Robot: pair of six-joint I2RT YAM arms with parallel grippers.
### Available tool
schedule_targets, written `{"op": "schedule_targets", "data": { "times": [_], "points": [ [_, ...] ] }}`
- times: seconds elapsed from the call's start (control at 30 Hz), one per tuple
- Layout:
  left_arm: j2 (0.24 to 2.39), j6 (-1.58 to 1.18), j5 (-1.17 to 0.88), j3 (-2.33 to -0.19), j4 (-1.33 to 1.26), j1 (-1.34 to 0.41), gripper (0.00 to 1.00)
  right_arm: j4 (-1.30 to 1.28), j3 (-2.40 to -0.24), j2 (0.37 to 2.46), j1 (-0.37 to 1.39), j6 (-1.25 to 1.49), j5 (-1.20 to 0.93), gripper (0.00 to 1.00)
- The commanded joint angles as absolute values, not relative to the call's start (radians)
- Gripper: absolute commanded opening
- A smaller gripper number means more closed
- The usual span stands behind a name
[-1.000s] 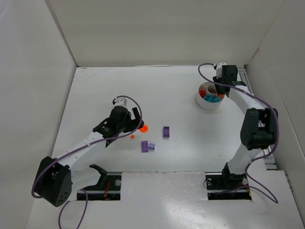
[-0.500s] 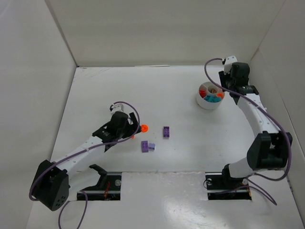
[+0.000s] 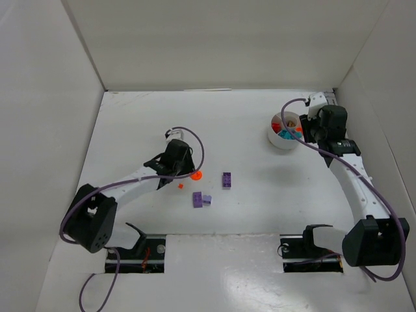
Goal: Sort the legos into containers by color
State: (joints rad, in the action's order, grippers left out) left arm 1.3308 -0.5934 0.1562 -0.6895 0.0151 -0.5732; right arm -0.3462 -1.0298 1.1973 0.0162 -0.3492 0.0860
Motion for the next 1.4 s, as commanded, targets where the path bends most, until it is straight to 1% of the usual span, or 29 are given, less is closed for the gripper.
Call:
{"op": "schedule_targets", "data": {
  "times": [0.0, 0.03, 0.17, 0.43, 0.57, 0.9, 1.03, 1.13, 1.2, 1.37],
  "points": [
    [1.376, -0.513, 0.195, -0.77, -0.017, -0.618, 0.35, -0.351, -1.023, 1.166, 0.015, -0.354, 0.067, 0.49],
    [1.4, -0.499, 0.195, -0.781, -0.017, -0.618, 0.31, -0.351, -1.023, 1.166, 0.015, -0.354, 0.067, 0.49],
    [1.436, -0.437, 0.207, -0.781, -0.026, -0.632, 0.23, -0.36, -1.023, 1.166, 0.015, -0.354, 0.08, 0.49],
    [1.48, -0.379, 0.221, -0.781, -0.026, -0.632, 0.22, -0.37, -1.034, 1.198, 0.015, -0.364, 0.061, 0.49],
    [1.509, -0.333, 0.163, -0.79, -0.037, -0.632, 0.21, -0.37, -1.034, 1.207, 0.015, -0.364, 0.061, 0.49],
    [1.531, -0.31, 0.12, -0.781, -0.057, -0.632, 0.19, -0.379, -1.043, 1.207, 0.015, -0.373, 0.061, 0.49],
    [1.531, -0.31, 0.086, -0.772, -0.048, -0.632, 0.18, -0.379, -1.043, 1.216, 0.015, -0.373, 0.061, 0.49],
    [1.483, -0.31, 0.025, -0.741, -0.08, -0.632, 0.18, -0.379, -1.043, 1.216, 0.015, -0.373, 0.061, 0.49],
    [1.464, -0.295, -0.006, -0.729, -0.101, -0.632, 0.21, -0.379, -1.043, 1.216, 0.015, -0.373, 0.051, 0.49],
    [1.465, -0.285, -0.015, -0.729, -0.101, -0.632, 0.21, -0.37, -1.043, 1.226, 0.015, -0.373, 0.041, 0.49]
  ]
}}
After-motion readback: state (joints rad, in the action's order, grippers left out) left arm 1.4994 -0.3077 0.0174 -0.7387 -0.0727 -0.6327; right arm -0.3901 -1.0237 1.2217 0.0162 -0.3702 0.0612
